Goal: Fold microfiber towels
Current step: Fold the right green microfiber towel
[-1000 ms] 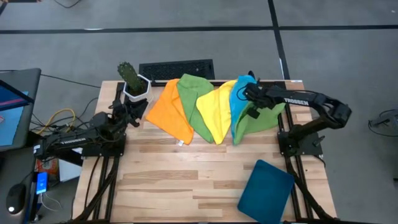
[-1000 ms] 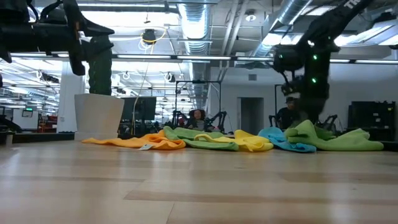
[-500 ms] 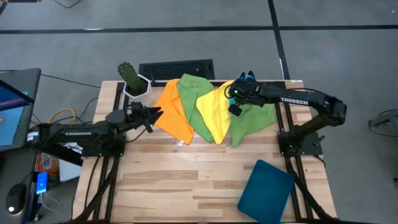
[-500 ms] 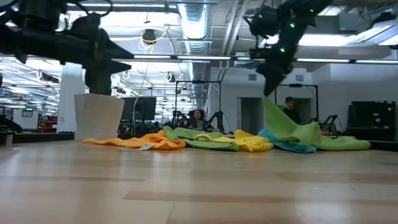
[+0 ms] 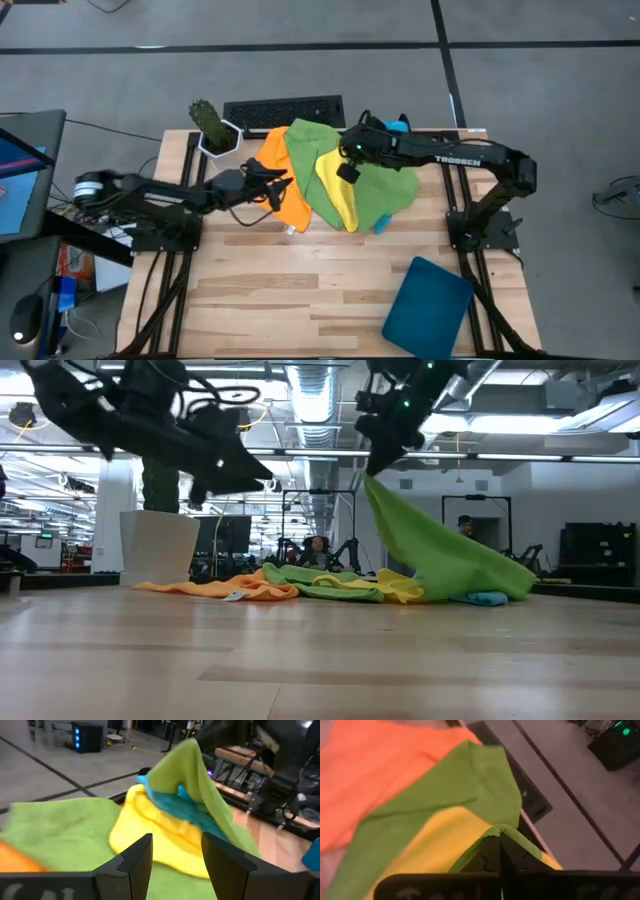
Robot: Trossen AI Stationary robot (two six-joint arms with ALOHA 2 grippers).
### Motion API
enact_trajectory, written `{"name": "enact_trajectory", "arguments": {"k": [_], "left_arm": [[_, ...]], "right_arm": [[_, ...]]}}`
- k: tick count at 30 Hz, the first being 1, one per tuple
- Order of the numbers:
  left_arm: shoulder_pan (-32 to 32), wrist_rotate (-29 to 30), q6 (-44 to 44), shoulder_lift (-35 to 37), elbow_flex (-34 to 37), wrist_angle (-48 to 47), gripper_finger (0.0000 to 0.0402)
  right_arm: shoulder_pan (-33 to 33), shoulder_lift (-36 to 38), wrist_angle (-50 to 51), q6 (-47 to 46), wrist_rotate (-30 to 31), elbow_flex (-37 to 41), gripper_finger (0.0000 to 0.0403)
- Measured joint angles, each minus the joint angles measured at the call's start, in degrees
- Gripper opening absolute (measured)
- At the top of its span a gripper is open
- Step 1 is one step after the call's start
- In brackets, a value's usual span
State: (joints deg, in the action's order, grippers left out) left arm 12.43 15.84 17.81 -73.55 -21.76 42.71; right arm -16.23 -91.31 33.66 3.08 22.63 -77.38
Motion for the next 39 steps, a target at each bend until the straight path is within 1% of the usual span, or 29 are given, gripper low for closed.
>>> {"name": "enact_trajectory", "arguments": {"k": [4,6,8,12,16,19,25,33,39], "left_arm": [[0.0,-0.4,3.3,-9.6,-0.8,10.6,0.0161],[0.0,-1.8,4.3,-13.8,-2.6,12.6,0.0161],[-0.3,-3.3,4.5,-17.9,-5.7,12.6,0.0161],[-1.9,-5.0,1.9,-24.9,-13.0,12.3,0.0161],[-3.0,-5.1,-0.4,-30.2,-20.4,8.3,0.0161],[-3.4,-5.1,-0.4,-33.3,-24.3,7.3,0.0161],[-3.5,-5.1,-0.2,-38.4,-29.4,7.2,0.0161],[-3.8,-6.6,3.3,-44.0,-33.6,6.7,0.0161],[-3.7,-6.6,4.6,-44.7,-35.1,3.8,0.0161]], "right_arm": [[-0.1,0.4,0.0,0.4,0.0,-3.0,0.0015],[-0.4,0.6,0.1,0.4,0.0,-3.8,0.0013],[-0.4,0.6,0.1,0.4,0.0,-4.6,0.0011],[-0.8,0.6,0.1,1.5,0.0,-5.8,0.0015],[-0.8,0.6,0.1,1.5,0.0,-5.9,0.0016],[-0.8,0.6,0.1,1.9,0.1,-5.9,0.0013],[-0.9,0.6,-0.2,3.4,0.2,-5.9,0.0018],[-1.6,0.6,-1.6,5.1,0.2,-5.9,0.0016],[-1.7,0.6,-1.6,5.2,0.2,-5.9,0.0019]]}}
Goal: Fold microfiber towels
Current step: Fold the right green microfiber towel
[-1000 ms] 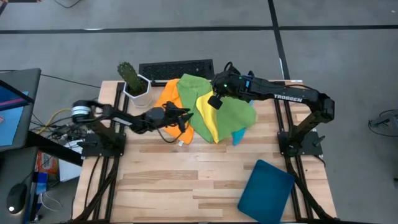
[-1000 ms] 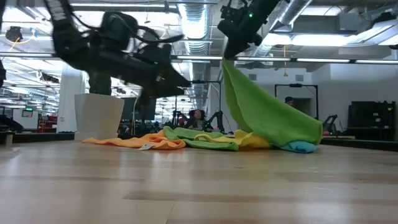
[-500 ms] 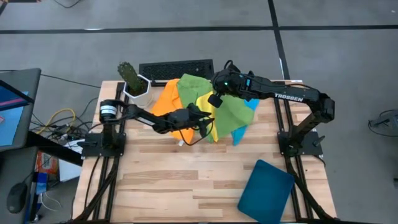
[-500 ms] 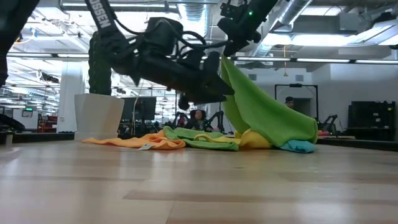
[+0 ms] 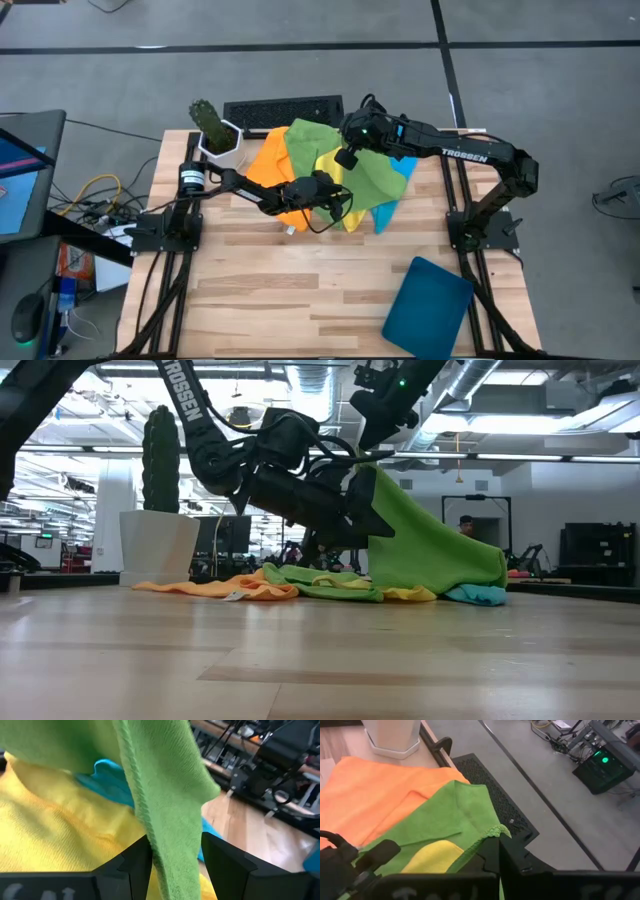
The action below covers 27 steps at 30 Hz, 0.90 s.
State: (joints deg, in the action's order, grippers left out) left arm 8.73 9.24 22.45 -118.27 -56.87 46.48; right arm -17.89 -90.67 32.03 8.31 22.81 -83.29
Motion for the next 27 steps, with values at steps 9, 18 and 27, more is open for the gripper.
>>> {"name": "enact_trajectory", "arguments": {"k": [9,18,27], "left_arm": [[0.2,-1.8,-1.8,0.0,-1.2,-4.6,0.0101],[1.5,-9.6,0.7,0.5,-1.2,-10.6,0.0003],[1.6,-14.0,-4.1,13.2,-1.2,-32.7,0.0]], "right_arm": [[0.0,0.0,0.0,0.8,0.0,0.0,0.0021],[-0.1,0.0,0.8,0.8,0.5,0.0,0.0013],[-1.0,0.0,8.1,1.3,13.3,0.0,0.0013]]}}
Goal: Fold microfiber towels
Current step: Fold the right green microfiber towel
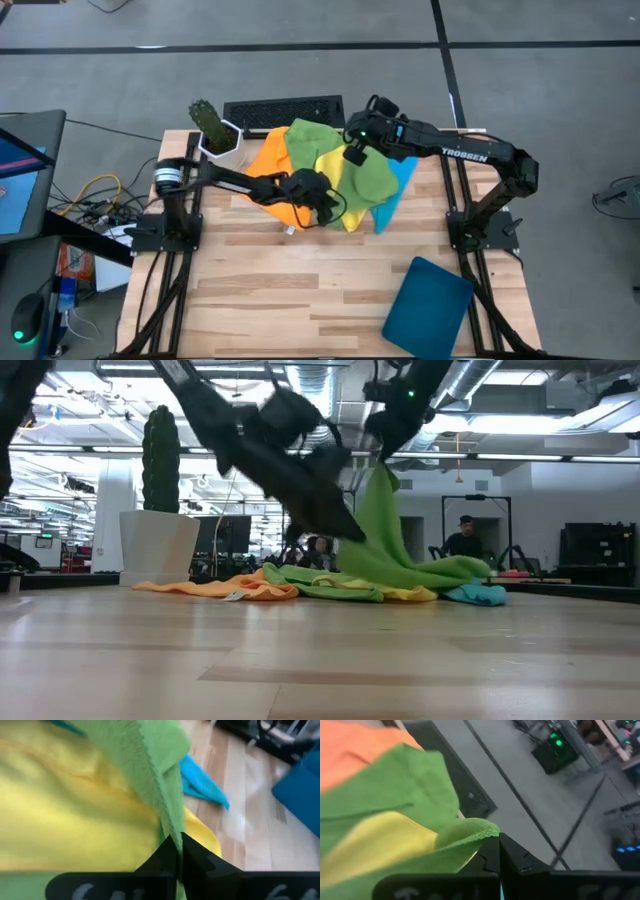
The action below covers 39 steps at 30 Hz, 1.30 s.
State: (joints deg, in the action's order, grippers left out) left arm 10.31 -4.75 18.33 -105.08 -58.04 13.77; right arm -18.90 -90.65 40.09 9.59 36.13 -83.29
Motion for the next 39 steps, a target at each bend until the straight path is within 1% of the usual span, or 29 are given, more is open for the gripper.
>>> {"name": "enact_trajectory", "arguments": {"k": [2,4,8,10,12,14,17,18,20,22,25,27,31,34,37,39], "left_arm": [[-0.1,1.8,-2.7,5.6,0.1,-7.7,0.0],[-0.1,5.2,-5.2,11.9,0.1,-15.7,0.0],[0.0,15.3,-8.4,25.4,0.1,-32.3,0.0],[0.1,19.9,-8.4,32.1,0.0,-38.6,0.0],[0.1,23.4,-8.2,38.1,0.0,-43.8,0.0],[0.2,25.0,-8.2,43.5,0.0,-47.6,0.0],[0.9,24.9,-8.2,50.1,0.0,-51.1,0.0],[1.3,24.9,-8.3,51.8,0.0,-52.7,0.0],[2.4,24.9,-9.4,54.9,0.0,-55.7,0.0],[3.9,25.1,-12.0,56.5,-0.5,-57.6,0.0],[6.6,26.5,-16.9,56.2,-2.6,-61.0,0.0],[8.4,26.5,-18.7,55.5,-4.1,-61.1,0.0],[10.4,22.1,-20.4,53.2,-5.7,-62.9,0.0],[10.6,20.4,-20.8,51.7,-5.7,-65.3,0.0],[10.6,20.3,-21.9,50.2,-5.7,-67.5,0.0],[10.6,20.3,-22.2,49.5,-5.7,-67.7,0.0]], "right_arm": [[-0.3,0.0,1.4,-0.5,0.2,0.0,0.0013],[-0.5,0.0,2.6,-1.3,0.2,0.0,0.0014],[-0.3,0.0,5.8,-2.4,0.0,0.0,0.0017],[0.2,0.0,7.5,-2.9,-0.5,0.0,0.0015],[0.9,0.0,8.8,-3.1,-2.6,0.0,0.0012],[2.0,0.1,9.4,-3.4,-6.1,0.0,0.0012],[3.3,1.4,9.2,-4.7,-12.6,-0.2,0.0017],[3.9,2.0,9.1,-5.2,-13.7,-0.3,0.0018],[4.6,3.6,11.6,-6.4,-13.3,0.0,0.0017],[5.3,4.9,11.2,-7.5,-10.9,-1.2,0.0013],[5.7,7.6,11.2,-8.7,-6.5,-2.8,0.0009],[5.7,8.8,10.2,-9.9,-6.2,-3.8,0.0012],[6.0,10.2,10.2,-11.7,-10.5,-3.6,0.0035],[7.3,8.4,8.4,-12.0,-15.0,-2.5,0.0055],[9.2,4.6,-0.3,-8.0,-16.7,0.3,0.0073],[9.7,1.7,-7.2,-3.7,-18.2,2.2,0.0086]]}}
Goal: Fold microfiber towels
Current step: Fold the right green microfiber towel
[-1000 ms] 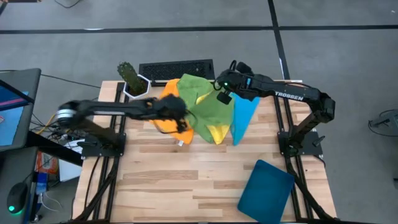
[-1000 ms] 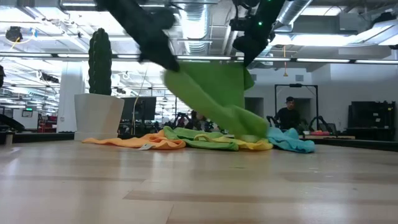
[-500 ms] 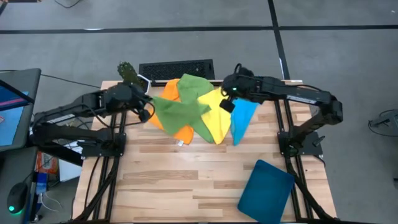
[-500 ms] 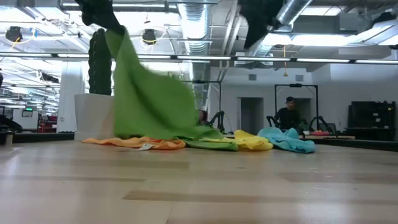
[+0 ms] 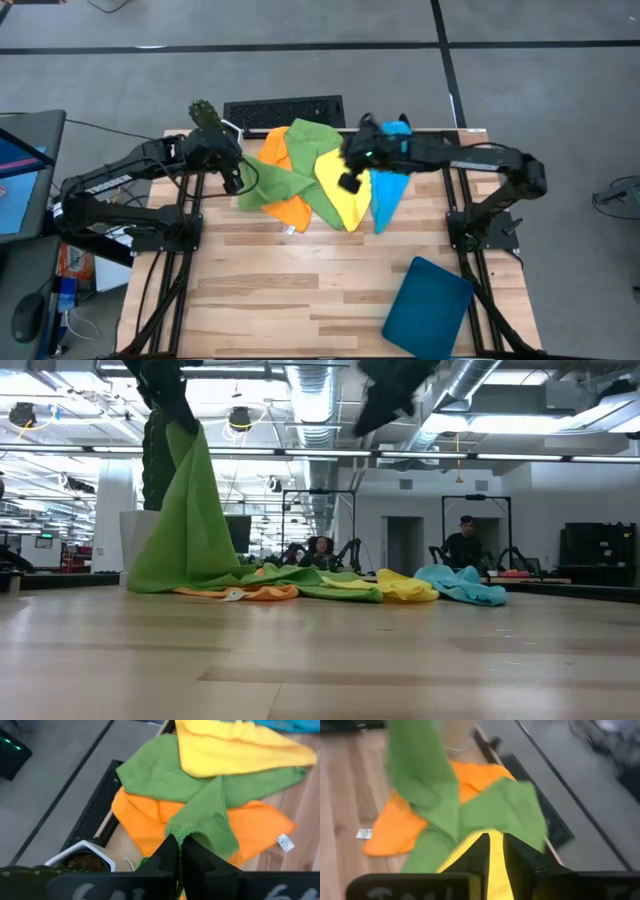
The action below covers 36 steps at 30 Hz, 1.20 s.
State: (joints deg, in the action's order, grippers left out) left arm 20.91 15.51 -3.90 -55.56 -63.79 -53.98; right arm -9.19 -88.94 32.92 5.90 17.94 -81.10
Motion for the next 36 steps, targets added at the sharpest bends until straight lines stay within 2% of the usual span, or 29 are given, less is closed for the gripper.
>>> {"name": "enact_trajectory", "arguments": {"k": [6,9,14,19,25,36], "left_arm": [[0.0,0.2,-1.9,0.3,0.0,-0.9,0.0],[0.0,0.7,-1.9,1.2,0.0,-1.1,0.0],[0.0,1.8,-2.3,1.5,0.0,-1.2,0.0],[0.0,1.9,-3.0,1.6,0.0,-1.2,0.0],[0.0,2.7,-3.3,1.6,0.0,-1.2,0.0],[0.0,3.9,-3.8,1.6,0.0,-0.9,0.0]], "right_arm": [[0.7,-12.6,-19.0,13.6,-6.0,1.8,0.0129],[0.7,-19.0,-24.7,18.7,-7.6,0.2,0.015],[0.7,-28.2,-25.7,22.3,-8.4,-5.3,0.0171],[1.2,-34.4,-24.8,24.2,-10.9,-10.4,0.0172],[1.8,-37.1,-21.6,26.1,-11.2,-12.4,0.0168],[1.6,-37.5,-24.3,26.3,-11.9,-12.4,0.0165]]}}
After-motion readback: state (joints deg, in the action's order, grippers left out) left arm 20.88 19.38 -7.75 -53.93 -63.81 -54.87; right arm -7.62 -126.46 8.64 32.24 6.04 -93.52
